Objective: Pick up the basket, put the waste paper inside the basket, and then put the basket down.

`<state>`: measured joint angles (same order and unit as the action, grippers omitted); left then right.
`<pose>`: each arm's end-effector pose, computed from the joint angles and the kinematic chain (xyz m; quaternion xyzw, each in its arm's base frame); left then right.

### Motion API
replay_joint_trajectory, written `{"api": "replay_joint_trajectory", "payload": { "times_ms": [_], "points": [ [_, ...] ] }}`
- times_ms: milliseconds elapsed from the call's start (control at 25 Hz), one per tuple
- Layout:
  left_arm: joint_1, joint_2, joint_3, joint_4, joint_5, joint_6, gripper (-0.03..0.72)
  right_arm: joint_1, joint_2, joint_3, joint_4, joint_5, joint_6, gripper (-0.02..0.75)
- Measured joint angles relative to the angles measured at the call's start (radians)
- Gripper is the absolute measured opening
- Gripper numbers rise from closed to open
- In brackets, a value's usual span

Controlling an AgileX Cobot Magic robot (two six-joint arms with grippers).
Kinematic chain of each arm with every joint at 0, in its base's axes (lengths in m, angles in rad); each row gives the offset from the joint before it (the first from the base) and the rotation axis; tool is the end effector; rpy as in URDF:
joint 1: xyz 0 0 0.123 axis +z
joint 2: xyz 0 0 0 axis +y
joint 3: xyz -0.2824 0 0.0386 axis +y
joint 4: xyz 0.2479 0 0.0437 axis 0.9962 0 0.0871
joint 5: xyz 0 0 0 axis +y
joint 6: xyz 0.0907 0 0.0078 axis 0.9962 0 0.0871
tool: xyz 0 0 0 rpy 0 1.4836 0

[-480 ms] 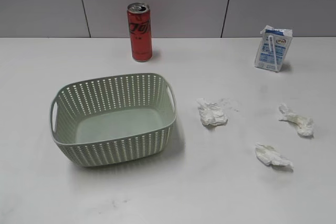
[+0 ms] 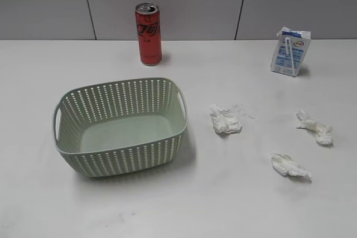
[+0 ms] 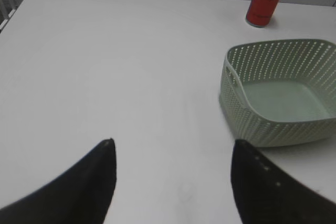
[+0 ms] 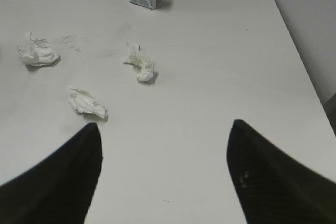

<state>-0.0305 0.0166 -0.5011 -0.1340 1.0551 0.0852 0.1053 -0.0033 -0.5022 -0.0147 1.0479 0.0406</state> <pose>-0.0029 -0.0105 0.2786 0.0512 0.8523 -0.0528 0.5178 -0.0049 -0.0017 0.2788 -0.0272 0.8480 0.0313 0.5284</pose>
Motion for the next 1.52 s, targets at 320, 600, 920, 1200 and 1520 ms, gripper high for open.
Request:
{"api": "replay_joint_trajectory", "payload": {
  "times_ms": [320,600,920,1200,1520],
  "points": [
    [-0.031,0.416,-0.09,-0.142,-0.158,0.051,0.52,0.0,0.0,0.0,0.001,0.0,0.0,0.56],
    [-0.11,0.876,-0.284,-0.167,-0.142,0.054,0.52,0.0,0.0,0.0,0.001,0.0,0.0,0.56],
    [-0.225,1.294,-0.491,-0.089,-0.095,-0.11,0.51,0.0,0.0,0.0,0.001,0.0,0.0,0.56],
    [-0.356,1.558,-0.54,0.047,-0.14,-0.315,0.494,0.0,0.0,0.0,0.001,0.0,0.0,0.56],
    [-0.36,1.785,-0.61,0.048,-0.218,-0.371,0.494,0.0,0.0,0.0,0.001,0.0,0.0,0.56]
  ]
}}
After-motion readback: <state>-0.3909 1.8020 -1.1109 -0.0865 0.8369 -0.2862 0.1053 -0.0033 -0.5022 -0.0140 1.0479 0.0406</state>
